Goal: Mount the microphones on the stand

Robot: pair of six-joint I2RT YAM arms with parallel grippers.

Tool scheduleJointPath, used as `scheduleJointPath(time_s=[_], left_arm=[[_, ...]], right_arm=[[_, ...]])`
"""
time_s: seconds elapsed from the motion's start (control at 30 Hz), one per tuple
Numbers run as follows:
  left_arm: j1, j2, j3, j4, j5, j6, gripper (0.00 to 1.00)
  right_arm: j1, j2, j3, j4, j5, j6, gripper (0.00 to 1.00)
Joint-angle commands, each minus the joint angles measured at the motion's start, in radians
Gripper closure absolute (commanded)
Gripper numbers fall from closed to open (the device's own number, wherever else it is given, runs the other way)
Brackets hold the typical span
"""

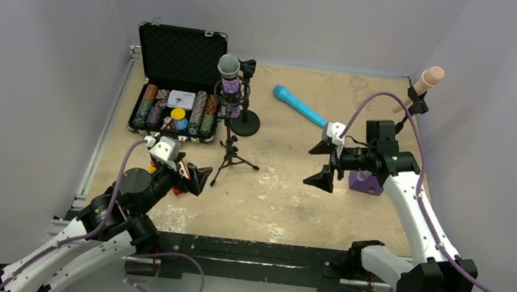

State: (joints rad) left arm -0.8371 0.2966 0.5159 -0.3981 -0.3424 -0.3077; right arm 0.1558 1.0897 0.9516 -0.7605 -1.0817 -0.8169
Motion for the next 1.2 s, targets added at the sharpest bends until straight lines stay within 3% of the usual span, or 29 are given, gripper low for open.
scheduleJointPath(time_s=[0.0, 1.17], left_arm=[[0.007, -0.021, 0.044, -0.027, 0.011, -0.009, 0.00], [0.007, -0.084, 0.105, -0.154, 0.006, -0.039, 0.00]], right_arm=[[0.028, 0.011, 0.054, 0.056, 0.042, 0.034, 0.01], [0.098, 0.216, 0.192, 0.243, 0.150, 0.125, 0.01]])
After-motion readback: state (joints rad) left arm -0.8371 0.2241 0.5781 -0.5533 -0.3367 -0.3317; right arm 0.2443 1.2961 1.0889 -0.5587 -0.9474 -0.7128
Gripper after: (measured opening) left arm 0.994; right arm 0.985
